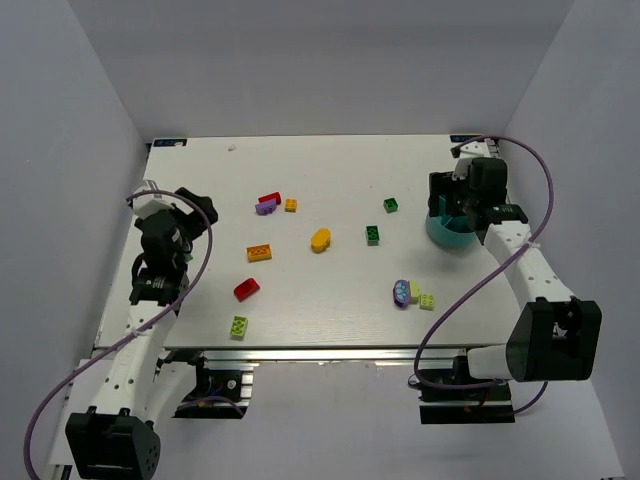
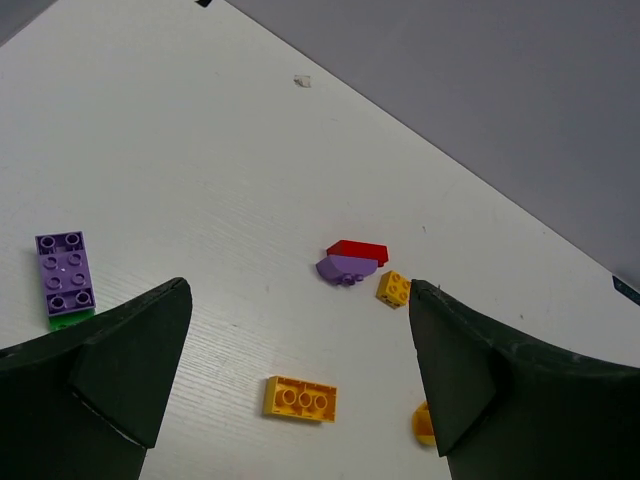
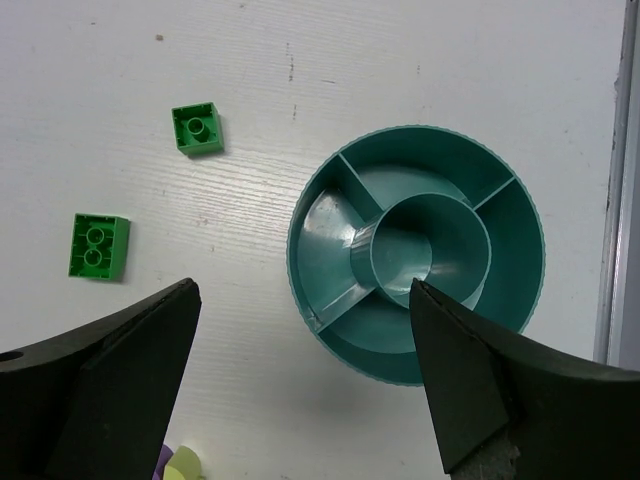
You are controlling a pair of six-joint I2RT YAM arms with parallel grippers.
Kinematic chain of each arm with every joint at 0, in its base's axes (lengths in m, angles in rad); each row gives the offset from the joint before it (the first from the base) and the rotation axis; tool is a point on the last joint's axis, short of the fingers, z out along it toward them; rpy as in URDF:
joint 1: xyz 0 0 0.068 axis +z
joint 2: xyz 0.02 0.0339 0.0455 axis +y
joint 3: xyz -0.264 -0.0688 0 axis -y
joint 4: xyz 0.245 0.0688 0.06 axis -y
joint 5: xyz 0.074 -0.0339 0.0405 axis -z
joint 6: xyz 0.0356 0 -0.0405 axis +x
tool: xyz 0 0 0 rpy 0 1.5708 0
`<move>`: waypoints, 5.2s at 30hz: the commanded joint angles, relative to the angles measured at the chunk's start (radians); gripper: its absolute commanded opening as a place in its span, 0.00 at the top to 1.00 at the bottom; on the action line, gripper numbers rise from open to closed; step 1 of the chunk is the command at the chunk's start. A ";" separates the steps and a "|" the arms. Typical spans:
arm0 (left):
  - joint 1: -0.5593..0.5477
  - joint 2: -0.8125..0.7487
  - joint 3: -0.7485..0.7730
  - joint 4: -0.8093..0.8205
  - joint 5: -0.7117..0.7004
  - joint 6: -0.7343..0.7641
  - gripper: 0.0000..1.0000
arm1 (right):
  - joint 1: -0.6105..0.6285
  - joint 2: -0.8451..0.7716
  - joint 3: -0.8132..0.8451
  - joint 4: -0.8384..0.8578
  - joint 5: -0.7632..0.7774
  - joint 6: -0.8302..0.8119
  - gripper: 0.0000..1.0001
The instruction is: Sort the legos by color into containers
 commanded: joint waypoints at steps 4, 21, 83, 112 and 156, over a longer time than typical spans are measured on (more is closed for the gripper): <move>0.002 0.018 -0.007 0.049 0.072 -0.015 0.02 | 0.001 -0.039 0.001 -0.002 -0.207 -0.145 0.11; 0.002 0.047 -0.017 0.111 0.190 -0.084 0.73 | 0.019 -0.165 -0.137 -0.313 -0.889 -0.855 0.28; 0.002 0.151 -0.114 0.201 0.570 -0.227 0.13 | 0.174 0.081 -0.251 -0.429 -0.437 -1.264 0.11; -0.259 0.487 -0.042 0.535 0.826 -0.465 0.12 | 0.195 0.056 -0.041 -0.479 -0.614 -1.115 0.70; -0.461 0.869 0.340 0.506 0.970 -0.433 0.80 | 0.438 0.214 0.280 -0.278 -0.573 -0.744 0.59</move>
